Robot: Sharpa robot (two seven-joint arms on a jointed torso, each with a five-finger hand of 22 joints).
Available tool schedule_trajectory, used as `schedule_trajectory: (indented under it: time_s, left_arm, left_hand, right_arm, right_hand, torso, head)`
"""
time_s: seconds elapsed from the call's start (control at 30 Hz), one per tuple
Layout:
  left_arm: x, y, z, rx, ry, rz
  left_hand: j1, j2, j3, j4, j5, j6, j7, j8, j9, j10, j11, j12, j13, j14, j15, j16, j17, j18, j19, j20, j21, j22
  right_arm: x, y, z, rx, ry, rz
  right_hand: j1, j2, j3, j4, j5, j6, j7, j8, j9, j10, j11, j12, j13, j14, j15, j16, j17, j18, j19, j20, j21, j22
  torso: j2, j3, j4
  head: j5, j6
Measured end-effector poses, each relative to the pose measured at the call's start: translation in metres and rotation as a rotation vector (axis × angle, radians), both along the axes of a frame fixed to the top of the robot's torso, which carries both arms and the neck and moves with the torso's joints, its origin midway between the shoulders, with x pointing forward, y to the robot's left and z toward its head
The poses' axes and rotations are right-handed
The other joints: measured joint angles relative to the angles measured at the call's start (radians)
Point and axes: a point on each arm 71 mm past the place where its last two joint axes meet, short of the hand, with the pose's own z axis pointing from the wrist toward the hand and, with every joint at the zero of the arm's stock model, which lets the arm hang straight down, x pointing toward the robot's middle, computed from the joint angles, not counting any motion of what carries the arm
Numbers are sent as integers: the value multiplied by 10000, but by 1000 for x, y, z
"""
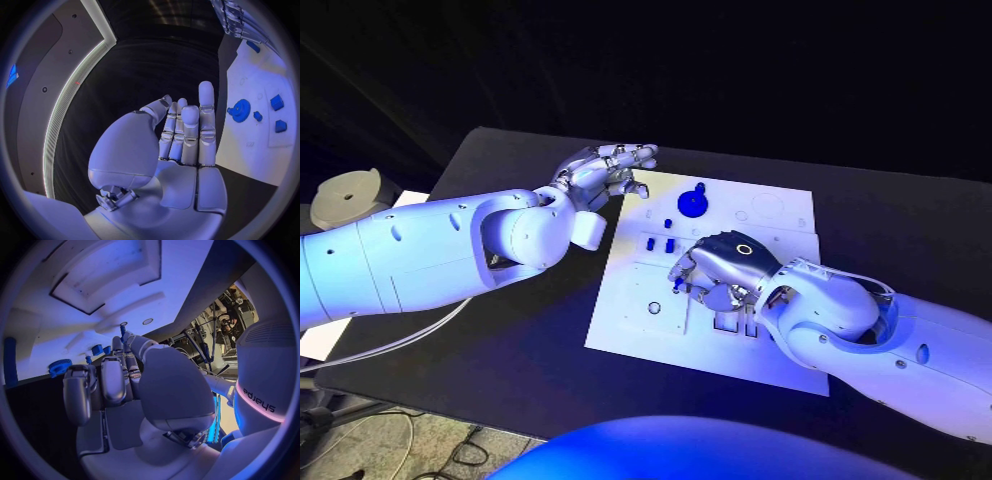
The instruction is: Assemble the parts on the task board
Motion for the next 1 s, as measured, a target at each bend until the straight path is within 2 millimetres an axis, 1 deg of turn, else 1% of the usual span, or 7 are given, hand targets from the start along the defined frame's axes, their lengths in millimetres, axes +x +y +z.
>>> schedule_trajectory:
  time_s: [0.17,0.23,0.73,0.77,0.8,0.93,1.0]
  left_arm:
    - [0,0,0,-3,3,-8]
    - [0,0,0,-4,4,-13]
    - [0,0,0,-14,17,-48]
    - [0,0,0,-15,18,-51]
    - [-1,0,0,-16,19,-55]
    - [-1,0,0,-20,26,-71]
    - [-1,0,0,-21,30,-78]
  left_hand:
    - [0,0,0,0,0,0,0,0,0,0,0,0,0,0,0,0,0,0,0,0,0,0]
    - [0,0,0,0,0,0,0,0,0,0,0,0,0,0,0,0,1,1,0,0,0,0]
    - [0,0,0,0,0,0,0,0,1,0,0,0,1,0,0,0,1,1,-36,36,0,1]
    - [0,0,0,0,0,0,0,0,1,0,0,0,1,0,0,0,1,0,-36,36,0,1]
    - [0,0,0,0,0,0,0,0,1,0,0,0,2,0,0,0,2,-1,-36,35,0,1]
    - [0,0,0,0,0,-35,-35,0,1,0,0,-34,-18,0,0,0,-13,-1,-35,36,0,-7]
    - [0,0,0,0,0,-35,-35,0,2,0,0,-43,-18,0,0,0,-15,-1,-36,36,0,-9]
  right_arm:
    - [-1,2,-2,-44,42,37]
    - [-1,2,-3,-73,67,48]
    - [-1,4,-7,-377,114,57]
    - [-1,5,-7,-403,98,55]
    - [-1,5,-7,-430,78,51]
    - [-2,6,-7,-511,2,45]
    - [-2,7,-8,-545,-24,37]
  right_hand:
    - [0,0,0,1,-1,-1,-1,-9,-1,-15,15,0,-1,0,0,0,0,-1,-1,0,0,-1]
    - [0,0,0,1,-3,-1,-1,-10,0,-15,15,0,-1,0,0,0,0,0,-38,38,0,-1]
    - [0,0,-30,-27,-9,-2,-2,-19,10,-16,16,15,-4,0,0,0,-20,0,-38,38,0,-3]
    - [-52,-52,-30,-27,-9,-2,-2,-19,10,-16,16,16,8,0,0,0,-22,-1,-38,37,0,-3]
    - [-52,-52,-30,-27,-9,-3,-2,-19,10,-16,16,16,10,0,0,0,-31,-1,-32,43,0,-3]
    - [-149,-146,-29,-27,-80,-63,56,-19,10,-132,127,72,-6,0,73,0,-95,0,-40,114,0,-4]
    - [-245,-181,-55,-54,-111,-136,128,-19,10,-351,157,38,-24,-17,96,0,-139,-1,-76,150,-7,-4]
  torso:
    - [-1,-2,0]
    - [-2,-3,0]
    - [-6,-4,-4]
    - [-6,-4,-4]
    - [-6,-4,-5]
    - [-6,-4,-7]
    - [-5,-3,-7]
  head:
    - [13,-1]
    - [14,-2]
    - [15,-3]
    - [15,-3]
    - [15,-3]
    - [5,-3]
    - [-1,-3]
